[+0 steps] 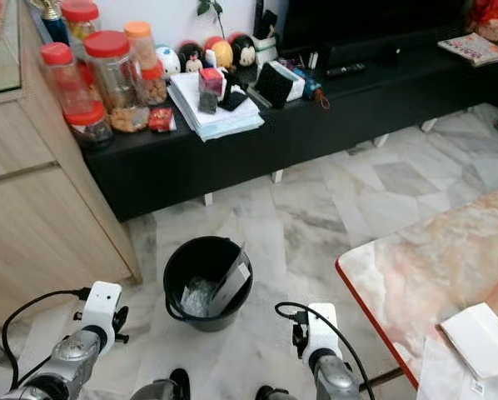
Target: Picking trash to rubbish bin
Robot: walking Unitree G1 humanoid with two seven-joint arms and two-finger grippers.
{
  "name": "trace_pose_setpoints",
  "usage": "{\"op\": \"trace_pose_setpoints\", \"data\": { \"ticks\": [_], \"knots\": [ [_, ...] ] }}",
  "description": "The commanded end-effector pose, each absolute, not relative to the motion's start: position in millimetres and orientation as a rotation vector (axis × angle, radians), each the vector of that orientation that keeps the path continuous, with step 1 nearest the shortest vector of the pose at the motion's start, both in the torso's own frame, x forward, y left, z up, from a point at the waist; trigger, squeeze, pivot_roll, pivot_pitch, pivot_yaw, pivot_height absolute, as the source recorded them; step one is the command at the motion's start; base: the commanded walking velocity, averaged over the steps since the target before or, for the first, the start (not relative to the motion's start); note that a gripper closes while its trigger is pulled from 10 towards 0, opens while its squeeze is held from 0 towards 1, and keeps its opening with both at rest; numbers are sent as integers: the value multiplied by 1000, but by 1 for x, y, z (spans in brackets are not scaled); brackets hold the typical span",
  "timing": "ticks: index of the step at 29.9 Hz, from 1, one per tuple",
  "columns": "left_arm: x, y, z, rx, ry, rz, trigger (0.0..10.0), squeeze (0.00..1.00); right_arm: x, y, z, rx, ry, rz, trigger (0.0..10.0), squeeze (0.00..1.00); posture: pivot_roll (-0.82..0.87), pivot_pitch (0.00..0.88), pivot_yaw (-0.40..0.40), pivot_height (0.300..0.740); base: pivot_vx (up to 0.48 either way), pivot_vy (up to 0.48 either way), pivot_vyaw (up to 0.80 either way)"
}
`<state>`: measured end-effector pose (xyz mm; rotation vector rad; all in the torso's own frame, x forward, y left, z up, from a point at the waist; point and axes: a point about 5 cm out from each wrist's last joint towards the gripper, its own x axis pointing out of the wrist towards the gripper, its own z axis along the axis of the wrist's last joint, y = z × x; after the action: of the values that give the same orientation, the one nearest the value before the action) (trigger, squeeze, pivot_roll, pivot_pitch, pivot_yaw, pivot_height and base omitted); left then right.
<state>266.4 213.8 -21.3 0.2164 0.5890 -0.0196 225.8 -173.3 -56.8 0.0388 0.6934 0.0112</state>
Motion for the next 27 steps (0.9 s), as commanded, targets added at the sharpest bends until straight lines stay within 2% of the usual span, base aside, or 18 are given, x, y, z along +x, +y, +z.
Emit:
{"op": "trace_pose_setpoints", "data": {
  "ticks": [1,27],
  "knots": [
    [258,214,-29,214,630,-21,10000,0,222,-174,-59,62,708,-13,10000,0,138,104,-43,740,0,0,0],
    [259,213,-28,212,628,-40,10000,0,219,-171,-61,80,707,-10,10000,0,124,79,-26,740,0,0,0]
  ]
}}
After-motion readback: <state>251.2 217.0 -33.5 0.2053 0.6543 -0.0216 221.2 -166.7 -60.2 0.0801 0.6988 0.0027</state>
